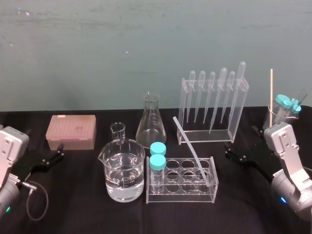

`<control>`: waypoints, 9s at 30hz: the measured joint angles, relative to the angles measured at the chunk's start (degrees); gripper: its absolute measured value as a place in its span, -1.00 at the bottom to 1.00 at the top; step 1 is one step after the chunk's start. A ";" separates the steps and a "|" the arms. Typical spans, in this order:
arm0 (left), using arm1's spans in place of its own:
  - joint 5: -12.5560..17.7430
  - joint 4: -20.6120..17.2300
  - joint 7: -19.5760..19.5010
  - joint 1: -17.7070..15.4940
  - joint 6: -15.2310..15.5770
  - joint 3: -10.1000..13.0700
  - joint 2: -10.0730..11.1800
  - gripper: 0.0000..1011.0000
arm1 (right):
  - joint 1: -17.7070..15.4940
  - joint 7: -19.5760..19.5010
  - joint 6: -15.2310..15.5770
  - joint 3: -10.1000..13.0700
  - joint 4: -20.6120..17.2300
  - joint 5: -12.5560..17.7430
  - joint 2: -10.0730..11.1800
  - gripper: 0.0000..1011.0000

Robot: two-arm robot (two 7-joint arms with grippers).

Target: Pick up the stirring rod with one hand, then place it down.

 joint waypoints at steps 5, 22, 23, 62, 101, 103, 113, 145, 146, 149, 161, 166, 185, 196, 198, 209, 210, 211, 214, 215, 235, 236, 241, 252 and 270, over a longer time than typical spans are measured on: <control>0.00 0.00 0.00 0.00 0.00 0.00 0.00 0.98 | 0.00 0.00 0.00 0.00 0.00 0.00 0.00 0.98; 0.00 0.00 0.00 0.00 0.00 0.00 0.00 0.98 | 0.00 0.00 0.00 0.00 0.00 0.00 0.00 0.98; 0.00 0.00 0.00 0.00 0.00 0.00 0.00 0.98 | 0.00 0.00 0.00 0.00 0.00 0.00 0.00 0.98; 0.00 0.00 0.00 0.00 0.00 0.00 0.00 0.98 | 1.90 -0.68 -20.13 -1.41 -8.21 -13.69 -1.24 0.98; 0.00 0.00 0.00 0.00 0.00 0.00 0.00 0.98 | 9.27 24.29 9.44 -2.70 1.00 15.10 -6.39 0.98; 0.00 0.00 0.00 0.00 0.00 0.00 0.00 0.98 | 9.26 24.29 9.39 -2.69 0.99 15.10 -6.38 0.98; 0.00 0.00 0.00 0.00 0.00 0.00 0.00 0.98 | 9.21 24.27 9.11 -2.69 0.91 15.04 -6.33 0.82; 0.00 0.00 0.00 0.00 0.00 0.00 0.00 0.98 | 9.17 24.22 8.92 -2.69 0.85 15.04 -6.28 -0.86; 0.00 0.00 0.00 0.00 0.00 0.00 0.00 0.98 | 9.17 24.22 8.92 -2.69 0.84 15.04 -6.28 -0.86; 0.00 0.00 0.00 0.00 0.00 0.00 0.00 0.98 | 9.17 24.22 8.92 -2.69 0.84 15.04 -6.28 -0.86; 0.00 0.00 0.00 0.00 0.00 0.00 0.00 0.98 | 6.21 24.14 -3.48 2.60 -2.05 13.38 -8.47 -0.86; 0.00 0.00 0.00 0.00 0.00 0.00 0.00 0.98 | 5.58 26.58 -9.82 4.73 -2.18 14.66 -9.66 -0.86; 0.00 0.00 0.00 0.00 0.00 0.00 0.00 0.98 | 4.29 32.27 -15.92 7.47 2.52 13.83 -10.64 -0.86; 0.00 0.00 0.00 0.00 0.00 0.00 0.00 0.98 | 4.31 32.29 -15.97 7.46 2.35 14.08 -10.62 -0.86; 0.00 0.00 0.00 0.00 0.00 0.00 0.00 0.98 | 4.32 32.29 -15.99 7.45 2.33 14.11 -10.62 -0.86; 0.00 0.00 0.00 0.00 0.00 0.00 0.00 0.98 | 4.36 32.30 -16.07 7.40 2.22 14.21 -10.62 -0.86; 0.00 0.00 0.00 0.00 0.00 0.00 0.00 0.98 | 4.36 32.31 -16.07 7.39 2.22 14.21 -10.62 -0.86; 0.00 0.00 0.00 0.00 0.00 0.00 0.00 0.98 | 4.36 32.31 -16.07 7.39 2.22 14.21 -10.62 -0.86; 0.00 0.00 0.00 0.00 0.00 0.00 0.00 0.98 | 4.36 32.30 -16.09 7.39 2.20 14.23 -10.62 -0.86; 0.00 0.00 0.00 0.00 0.00 0.00 0.00 0.98 | 4.36 32.31 -16.09 7.39 2.19 14.23 -10.62 -0.86; 0.00 0.00 0.00 0.00 0.00 0.00 0.00 0.98 | 4.37 32.33 -16.09 7.39 2.16 14.30 -10.62 -0.86; 0.00 0.00 0.00 0.00 0.00 0.00 0.00 0.98 | 4.36 32.33 -16.09 7.39 2.16 14.30 -10.62 -0.86; 0.00 0.00 0.00 0.00 0.00 0.00 0.00 0.98 | 4.37 32.33 -16.09 7.39 2.16 14.30 -10.62 -0.86; 0.00 0.00 0.00 0.00 0.00 0.00 0.00 0.98 | 4.36 32.33 -16.09 7.39 2.17 14.30 -10.62 -0.86; 0.00 0.00 0.00 0.00 0.00 0.00 0.00 0.98 | 4.36 32.33 -16.09 7.39 2.16 14.29 -10.62 -0.86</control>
